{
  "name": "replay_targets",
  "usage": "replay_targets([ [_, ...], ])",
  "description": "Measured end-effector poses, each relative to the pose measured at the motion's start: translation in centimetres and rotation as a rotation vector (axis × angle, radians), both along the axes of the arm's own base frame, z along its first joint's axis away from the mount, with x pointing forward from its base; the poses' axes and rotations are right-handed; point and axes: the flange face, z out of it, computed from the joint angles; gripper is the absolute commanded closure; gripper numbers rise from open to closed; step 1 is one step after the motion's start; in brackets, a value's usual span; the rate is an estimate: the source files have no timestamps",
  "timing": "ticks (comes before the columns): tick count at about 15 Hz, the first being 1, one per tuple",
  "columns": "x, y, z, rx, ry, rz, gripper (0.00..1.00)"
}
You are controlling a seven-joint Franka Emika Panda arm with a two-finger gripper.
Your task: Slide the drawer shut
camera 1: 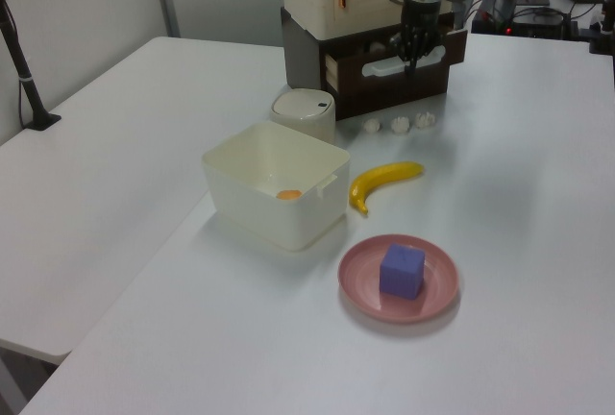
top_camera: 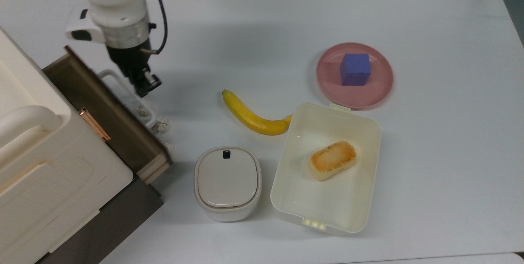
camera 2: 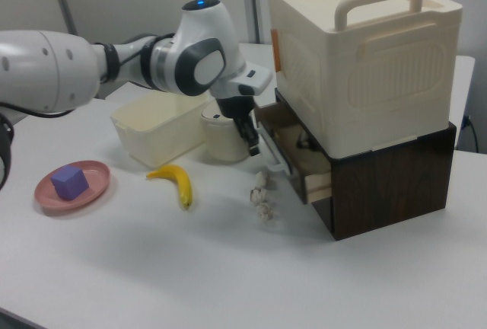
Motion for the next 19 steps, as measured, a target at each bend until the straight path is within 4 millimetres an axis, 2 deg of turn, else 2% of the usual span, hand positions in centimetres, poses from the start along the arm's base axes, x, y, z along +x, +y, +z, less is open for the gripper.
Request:
replay_targets([
  [2,1.0,-1.6,-0.3,-0.032,-0.062,-0.004,0.99],
  [6,1.7,-4.8,-1.5,-0.048,-0.141,-0.035,0.98],
  [10,1.7,-4.9,-1.4,-0.057,-0.140,-0.004,0.97],
  [12,1.4,-4.5,-1.1,-0.069,-0.100,0.080,0.92],
  [14,0.6,-2.3,-0.3,-0.058,0.024,0.200,0.89],
  [16,-1.1,3.1,3.0,0.002,0.140,0.369,0.68],
  [17,-2.3,4.9,5.2,0.052,0.155,0.463,0.65],
  [18,-3.7,5.8,7.5,0.084,0.168,0.563,0.50],
  [19,-4.6,6.1,8.9,0.096,0.174,0.620,0.25],
])
